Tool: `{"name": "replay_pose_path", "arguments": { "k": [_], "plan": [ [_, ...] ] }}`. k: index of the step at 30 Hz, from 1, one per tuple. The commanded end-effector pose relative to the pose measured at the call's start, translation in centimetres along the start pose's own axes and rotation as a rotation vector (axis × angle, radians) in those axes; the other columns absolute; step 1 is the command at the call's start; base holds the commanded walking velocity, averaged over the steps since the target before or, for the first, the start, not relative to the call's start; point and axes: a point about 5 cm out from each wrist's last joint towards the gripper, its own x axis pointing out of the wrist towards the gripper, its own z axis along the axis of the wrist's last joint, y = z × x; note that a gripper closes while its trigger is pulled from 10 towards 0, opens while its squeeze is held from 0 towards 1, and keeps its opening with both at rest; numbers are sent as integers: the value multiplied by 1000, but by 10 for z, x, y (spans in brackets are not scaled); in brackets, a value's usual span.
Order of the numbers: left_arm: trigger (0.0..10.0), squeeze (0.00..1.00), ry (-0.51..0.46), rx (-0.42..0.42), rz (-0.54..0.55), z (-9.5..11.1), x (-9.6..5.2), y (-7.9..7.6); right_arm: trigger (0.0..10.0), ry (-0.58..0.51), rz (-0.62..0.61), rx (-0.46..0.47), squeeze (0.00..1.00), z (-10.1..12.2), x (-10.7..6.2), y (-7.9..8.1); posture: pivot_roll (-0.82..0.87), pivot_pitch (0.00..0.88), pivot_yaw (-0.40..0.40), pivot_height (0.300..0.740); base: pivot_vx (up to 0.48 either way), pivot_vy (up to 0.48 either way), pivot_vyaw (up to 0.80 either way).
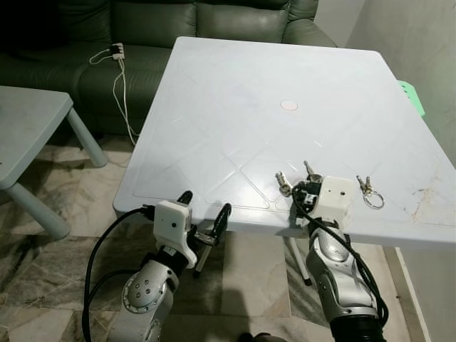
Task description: Hang keys on a hook
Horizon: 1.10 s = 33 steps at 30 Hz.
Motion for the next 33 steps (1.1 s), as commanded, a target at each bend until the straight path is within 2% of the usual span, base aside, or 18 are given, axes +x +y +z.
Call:
{"name": "replay_pose_path", "arguments": {
  "k": [1,8,17,25,26,27,28,29,30,31,33],
  "plan": [
    [10000,0,0,0,-5,2,-2,-4,0,5,-13,-8,0,0,-2,-1,59,157,-96,740,0,0,0],
    [10000,0,1,-1,-3,1,-2,-4,0,15,-23,5,0,-1,-1,-1,60,158,-97,740,0,0,0],
    [10000,0,2,-6,2,1,-2,-4,0,9,-35,49,0,2,1,6,64,158,-97,740,0,0,0],
    [10000,0,1,-5,2,1,-2,-5,0,5,-24,46,0,2,1,12,66,154,-99,740,0,0,0],
    [10000,0,0,-5,2,2,-2,-5,2627,13,-27,40,0,1,1,11,66,155,-99,740,0,0,0],
    [10000,0,0,-6,2,2,-2,-5,3216,13,-27,39,0,1,1,10,66,154,-100,740,0,0,0],
    [10000,0,0,-6,2,2,-2,-5,3216,13,-27,39,0,1,1,10,66,154,-100,740,0,0,0],
    [10000,0,0,-6,1,2,-2,-5,4784,15,-30,30,0,0,1,9,66,154,-100,740,0,0,0],
    [10000,0,0,-6,1,2,-2,-6,4784,18,-33,25,0,0,0,8,65,153,-99,740,0,0,0],
    [10000,0,1,-6,1,2,-2,-6,10000,22,-34,21,0,-1,1,8,65,153,-99,740,0,0,0],
    [10000,0,1,-7,1,2,-2,-6,10000,36,-36,9,0,-3,1,7,65,153,-99,740,0,0,0]
  ]
}}
